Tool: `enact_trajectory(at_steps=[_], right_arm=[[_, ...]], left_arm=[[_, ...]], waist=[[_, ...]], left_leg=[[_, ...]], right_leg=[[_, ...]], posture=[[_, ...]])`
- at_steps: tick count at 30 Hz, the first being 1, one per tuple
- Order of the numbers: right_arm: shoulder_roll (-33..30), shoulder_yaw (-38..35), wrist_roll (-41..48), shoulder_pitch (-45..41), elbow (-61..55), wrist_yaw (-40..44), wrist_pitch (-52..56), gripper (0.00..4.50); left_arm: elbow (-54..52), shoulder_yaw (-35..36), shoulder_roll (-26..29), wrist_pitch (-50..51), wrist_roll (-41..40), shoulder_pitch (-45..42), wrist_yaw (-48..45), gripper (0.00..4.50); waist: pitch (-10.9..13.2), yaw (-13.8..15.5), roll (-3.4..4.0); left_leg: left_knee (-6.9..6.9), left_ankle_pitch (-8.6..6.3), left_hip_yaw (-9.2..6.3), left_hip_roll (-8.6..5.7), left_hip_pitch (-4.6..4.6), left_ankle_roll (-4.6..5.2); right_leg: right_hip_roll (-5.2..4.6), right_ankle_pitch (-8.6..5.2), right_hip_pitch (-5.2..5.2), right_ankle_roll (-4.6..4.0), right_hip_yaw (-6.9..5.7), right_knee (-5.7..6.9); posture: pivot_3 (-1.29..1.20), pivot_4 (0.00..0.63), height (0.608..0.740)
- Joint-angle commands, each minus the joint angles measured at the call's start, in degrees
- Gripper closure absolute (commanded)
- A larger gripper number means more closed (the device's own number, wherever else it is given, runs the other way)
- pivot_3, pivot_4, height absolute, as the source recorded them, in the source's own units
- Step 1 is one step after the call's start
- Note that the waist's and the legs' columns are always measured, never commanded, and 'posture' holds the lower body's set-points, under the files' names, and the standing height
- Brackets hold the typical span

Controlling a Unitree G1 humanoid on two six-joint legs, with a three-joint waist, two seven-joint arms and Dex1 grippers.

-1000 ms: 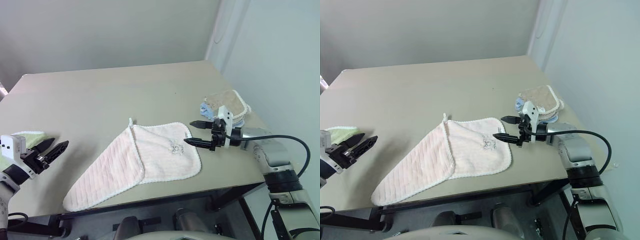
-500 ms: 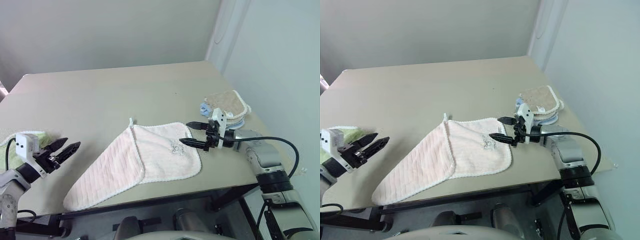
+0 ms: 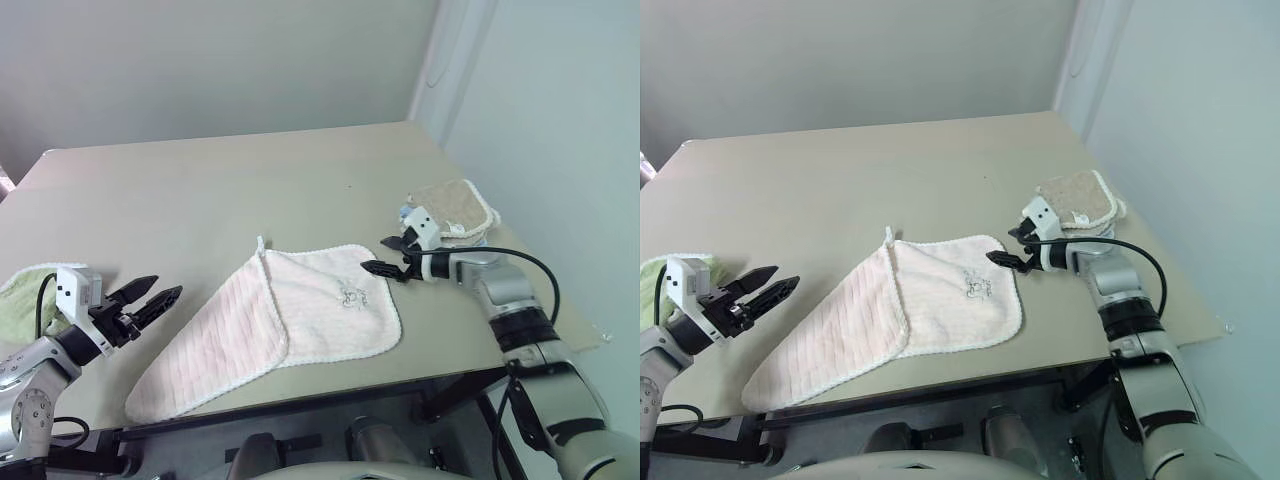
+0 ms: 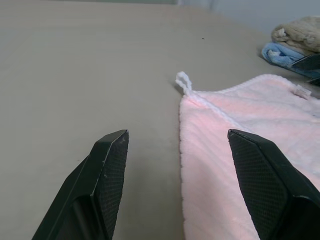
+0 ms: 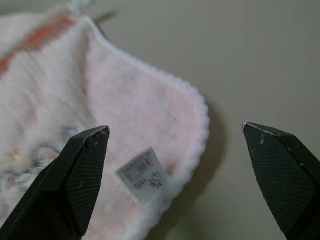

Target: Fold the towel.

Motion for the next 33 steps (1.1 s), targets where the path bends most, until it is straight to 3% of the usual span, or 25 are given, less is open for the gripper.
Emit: enact_trajectory(at_steps=[1, 10, 11, 13, 23, 24, 33], right_arm=[[2.41, -0.33, -1.78, -4.54, 4.49, -2.36, -2.53, 0.04], [5.89, 0.56, -5.32, -7.69, 13.59, -2.11, -9.23, 0.04], [6.12, 0.34, -5.38, -7.88, 14.03, -2.14, -9.28, 0.21], [6.4, -0.02, -5.4, -8.14, 14.64, -2.12, -9.31, 0.65], [8.25, -1.79, -5.88, -10.41, 18.64, -4.97, -10.44, 4.31], [8.43, -2.15, -5.79, -10.75, 18.9, -5.34, -10.68, 4.45], [9.05, -5.16, -3.79, -12.76, 15.68, -5.77, -10.07, 4.45]], left_arm=[[-2.14, -0.38, -0.23, -0.07, -0.74, -0.83, 0.45, 1.14], [-2.73, 1.25, -0.36, 0.12, -1.62, 0.22, 1.12, 1.14], [-2.83, 1.25, -0.41, -0.01, -1.64, 0.51, 1.18, 1.14], [-2.99, 1.28, -0.5, -0.07, -1.81, 0.95, 1.43, 1.14], [-4.99, 1.7, -0.37, 0.28, -2.84, 2.92, 2.01, 1.14], [-5.25, 1.85, -0.19, 0.37, -2.95, 3.21, 1.96, 1.14], [-10.91, 3.61, 1.37, 2.23, -4.61, 6.54, 1.44, 1.14]], waist=[[0.0, -0.05, 0.0], [0.0, -0.18, 0.0], [0.0, -0.24, 0.0], [0.0, -0.38, 0.01], [0.0, -1.49, 0.02], [0.0, -1.47, 0.02], [0.01, -1.46, 0.03]], left_leg=[[0.01, 0.0, 0.0, 0.0, 0.01, 0.0], [0.01, 0.0, -0.01, -0.01, 0.01, 0.0], [0.01, 0.0, -0.02, -0.01, 0.01, 0.0], [0.0, 0.0, -0.02, -0.01, 0.02, 0.0], [0.02, 0.0, -0.04, -0.01, 0.08, 0.0], [0.02, 0.0, -0.04, -0.01, 0.07, 0.0], [0.02, 0.0, -0.05, -0.01, 0.06, 0.0]], right_leg=[[0.0, 0.0, 0.02, 0.0, 0.0, 0.0], [0.0, 0.01, 0.06, 0.01, 0.0, 0.0], [0.0, 0.01, 0.06, 0.01, 0.0, 0.0], [0.0, 0.01, 0.06, 0.01, 0.0, 0.01], [0.01, 0.01, 0.12, 0.01, 0.0, 0.04], [0.0, 0.01, 0.12, 0.01, 0.0, 0.04], [0.0, 0.01, 0.11, 0.01, 0.0, 0.04]], posture=[[0.0, 0.0, 0.74], [0.0, 0.0, 0.74], [0.0, 0.0, 0.74], [0.0, 0.0, 0.74], [0.0, 0.0, 0.74], [0.0, 0.0, 0.74], [0.0, 0.0, 0.74]])
